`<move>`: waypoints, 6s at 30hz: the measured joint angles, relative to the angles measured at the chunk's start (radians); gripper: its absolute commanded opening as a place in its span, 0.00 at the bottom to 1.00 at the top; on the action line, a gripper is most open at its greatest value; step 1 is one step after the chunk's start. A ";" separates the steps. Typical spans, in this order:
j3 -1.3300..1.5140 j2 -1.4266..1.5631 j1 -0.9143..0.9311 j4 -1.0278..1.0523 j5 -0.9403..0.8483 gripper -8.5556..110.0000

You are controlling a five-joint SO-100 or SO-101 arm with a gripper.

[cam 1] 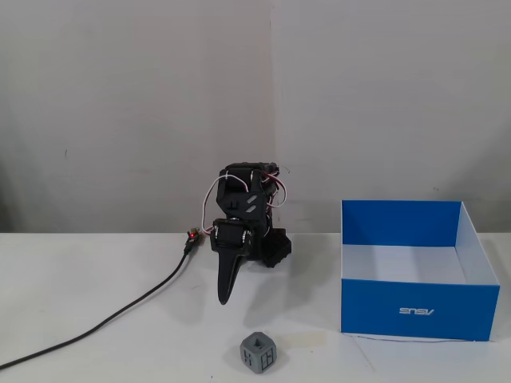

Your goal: Pick the gray block and keep it in the box.

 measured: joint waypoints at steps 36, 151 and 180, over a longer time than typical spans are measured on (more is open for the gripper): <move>-0.009 0.000 -0.029 0.000 0.000 0.07; -0.902 -1.643 -0.195 -0.179 -0.446 0.27; -0.923 -1.732 -0.195 -0.189 -0.446 0.23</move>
